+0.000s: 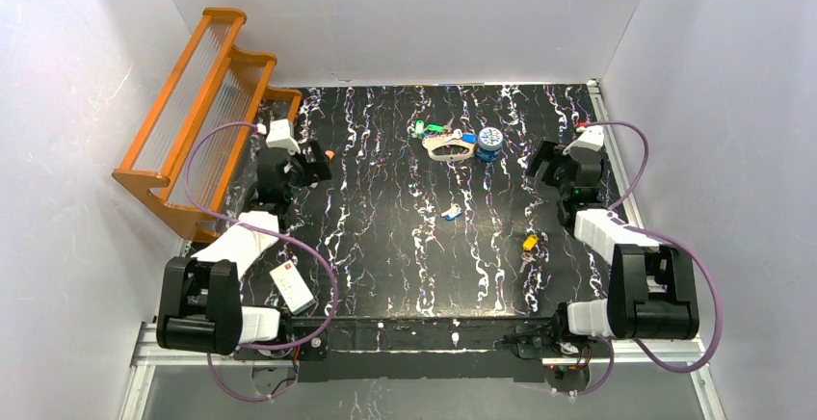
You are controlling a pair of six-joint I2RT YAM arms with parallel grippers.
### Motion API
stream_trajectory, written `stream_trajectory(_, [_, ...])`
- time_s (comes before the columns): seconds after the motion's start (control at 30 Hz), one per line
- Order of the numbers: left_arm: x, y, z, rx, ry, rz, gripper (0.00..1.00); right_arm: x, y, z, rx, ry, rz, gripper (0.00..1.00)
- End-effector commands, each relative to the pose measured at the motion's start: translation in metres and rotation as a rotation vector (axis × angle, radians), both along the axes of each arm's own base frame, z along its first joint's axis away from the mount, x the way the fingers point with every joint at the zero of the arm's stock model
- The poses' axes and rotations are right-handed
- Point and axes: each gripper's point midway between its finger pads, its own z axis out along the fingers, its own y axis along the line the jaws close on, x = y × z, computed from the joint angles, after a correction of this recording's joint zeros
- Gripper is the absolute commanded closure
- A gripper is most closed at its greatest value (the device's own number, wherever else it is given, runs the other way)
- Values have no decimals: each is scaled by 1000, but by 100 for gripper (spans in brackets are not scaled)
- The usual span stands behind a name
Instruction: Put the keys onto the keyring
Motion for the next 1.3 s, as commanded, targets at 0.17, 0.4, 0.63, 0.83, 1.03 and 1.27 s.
stream_trajectory(0.17, [-40, 47, 13, -77, 358, 419, 2, -18, -2, 26, 151, 158, -120, 1])
stream_trajectory(0.4, [-37, 33, 21, -78, 408, 322, 2, -25, -21, 29, 142, 215, -255, 1])
stream_trajectory(0.63, [-45, 53, 54, -146, 337, 503, 2, -40, -29, 17, 189, 293, -366, 1])
stream_trajectory(0.83, [-35, 38, 61, -88, 369, 351, 2, -28, 6, 18, 249, 276, -157, 1])
stream_trajectory(1.03, [-40, 21, 24, -126, 469, 297, 2, -19, 29, 8, 277, 331, -24, 1])
stream_trajectory(1.27, [-48, -24, -14, -252, 505, 191, 2, -7, 74, 19, 223, 331, 181, 1])
